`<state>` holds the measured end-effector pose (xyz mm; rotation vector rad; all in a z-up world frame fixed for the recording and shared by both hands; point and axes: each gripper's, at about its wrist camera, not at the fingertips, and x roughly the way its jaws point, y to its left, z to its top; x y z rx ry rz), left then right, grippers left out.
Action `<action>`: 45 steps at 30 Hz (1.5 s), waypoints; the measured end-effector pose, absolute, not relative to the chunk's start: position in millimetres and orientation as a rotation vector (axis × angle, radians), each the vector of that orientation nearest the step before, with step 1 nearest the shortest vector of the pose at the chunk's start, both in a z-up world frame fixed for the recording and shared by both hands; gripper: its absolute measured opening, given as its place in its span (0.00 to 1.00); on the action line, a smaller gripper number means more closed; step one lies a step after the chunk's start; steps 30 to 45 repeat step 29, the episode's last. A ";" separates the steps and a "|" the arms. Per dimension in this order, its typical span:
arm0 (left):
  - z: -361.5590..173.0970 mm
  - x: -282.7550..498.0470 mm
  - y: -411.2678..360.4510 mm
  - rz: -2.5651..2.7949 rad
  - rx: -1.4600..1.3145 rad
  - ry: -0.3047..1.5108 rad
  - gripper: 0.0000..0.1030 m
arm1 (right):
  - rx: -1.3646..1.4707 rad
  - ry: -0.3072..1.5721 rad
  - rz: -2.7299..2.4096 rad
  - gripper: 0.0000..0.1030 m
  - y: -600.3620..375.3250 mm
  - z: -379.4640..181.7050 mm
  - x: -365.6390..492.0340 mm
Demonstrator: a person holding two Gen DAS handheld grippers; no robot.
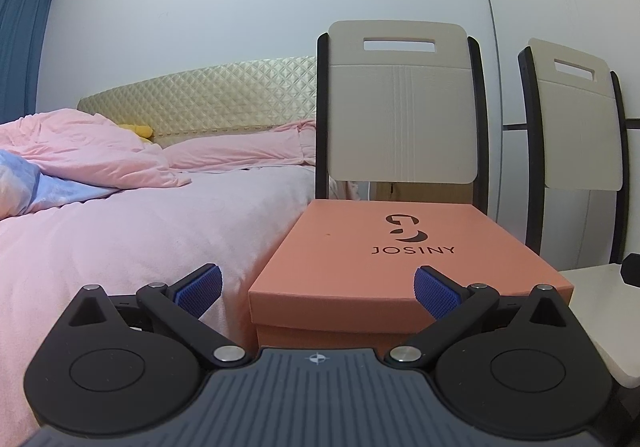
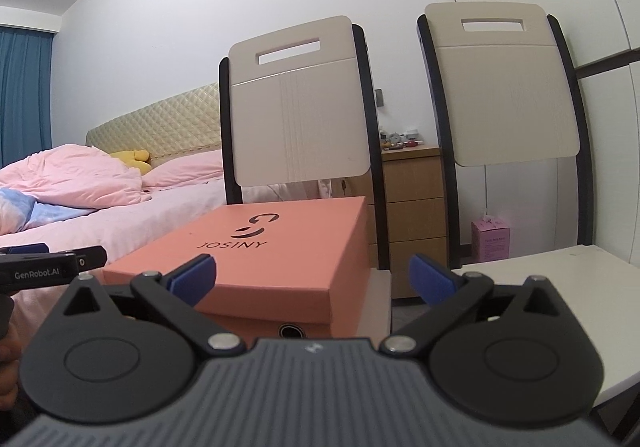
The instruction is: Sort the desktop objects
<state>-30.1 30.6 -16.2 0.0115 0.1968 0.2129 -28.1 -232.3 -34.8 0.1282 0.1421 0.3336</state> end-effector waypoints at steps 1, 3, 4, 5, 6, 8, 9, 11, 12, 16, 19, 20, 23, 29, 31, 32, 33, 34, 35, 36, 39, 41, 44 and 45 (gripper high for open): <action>-16.3 -30.0 30.5 0.212 0.012 0.197 1.00 | 0.128 0.143 0.333 1.00 -232.4 -35.0 -28.1; -16.6 -30.2 30.2 0.211 0.013 0.199 1.00 | 0.128 0.145 0.333 1.00 -232.6 -35.5 -28.2; -16.7 -30.3 30.1 0.211 0.014 0.199 1.00 | 0.128 0.146 0.333 1.00 -232.7 -35.7 -27.7; -16.7 -30.4 30.1 0.211 0.015 0.199 1.00 | 0.128 0.148 0.333 1.00 -232.7 -35.8 -27.0; -16.8 -30.5 30.2 0.211 0.015 0.199 1.00 | 0.128 0.149 0.332 1.00 -232.5 -35.8 -26.7; -16.8 -30.5 30.2 0.211 0.015 0.199 1.00 | 0.128 0.151 0.333 1.00 -232.3 -35.8 -26.1; -16.7 -30.4 30.1 0.212 0.016 0.200 1.00 | 0.128 0.152 0.333 1.00 -232.3 -35.9 -26.1; -16.8 -30.4 29.7 0.212 0.019 0.200 1.00 | 0.129 0.154 0.332 1.00 -232.3 -35.7 -25.5; -16.9 -30.4 29.4 0.212 0.019 0.200 1.00 | 0.129 0.154 0.332 1.00 -232.3 -35.6 -25.1; -17.0 -31.2 28.5 0.208 0.022 0.195 1.00 | 0.129 0.156 0.330 1.00 -232.4 -35.7 -25.2; -16.9 -31.6 28.2 0.208 0.023 0.187 1.00 | 0.129 0.156 0.329 1.00 -232.3 -35.8 -25.2; -16.9 -31.5 28.2 0.208 0.023 0.187 1.00 | 0.128 0.156 0.328 1.00 -232.1 -35.8 -25.2; -17.2 -30.9 27.8 0.209 0.026 0.188 1.00 | 0.127 0.158 0.327 1.00 -232.3 -36.2 -24.7; -17.9 -29.4 27.2 0.211 0.029 0.192 1.00 | 0.126 0.160 0.326 1.00 -232.7 -36.3 -24.7; -17.9 -29.4 27.2 0.211 0.029 0.192 1.00 | 0.126 0.160 0.326 1.00 -232.7 -36.3 -24.7; -17.9 -29.4 27.2 0.211 0.029 0.192 1.00 | 0.126 0.160 0.326 1.00 -232.7 -36.3 -24.7; -17.9 -29.4 27.2 0.211 0.029 0.192 1.00 | 0.126 0.160 0.326 1.00 -232.7 -36.3 -24.7; -17.9 -29.4 27.2 0.211 0.029 0.192 1.00 | 0.126 0.160 0.326 1.00 -232.7 -36.3 -24.7; -17.9 -29.4 27.2 0.211 0.029 0.192 1.00 | 0.126 0.160 0.326 1.00 -232.7 -36.3 -24.7; -17.9 -29.4 27.2 0.211 0.029 0.192 1.00 | 0.126 0.160 0.326 1.00 -232.7 -36.3 -24.7; -17.9 -29.4 27.2 0.211 0.029 0.192 1.00 | 0.126 0.160 0.326 1.00 -232.7 -36.3 -24.7; -17.9 -29.4 27.2 0.211 0.029 0.192 1.00 | 0.126 0.160 0.326 1.00 -232.7 -36.3 -24.7; -17.9 -29.4 27.2 0.211 0.029 0.192 1.00 | 0.126 0.160 0.326 1.00 -232.7 -36.3 -24.7; -17.9 -29.4 27.2 0.211 0.029 0.192 1.00 | 0.126 0.160 0.326 1.00 -232.7 -36.3 -24.7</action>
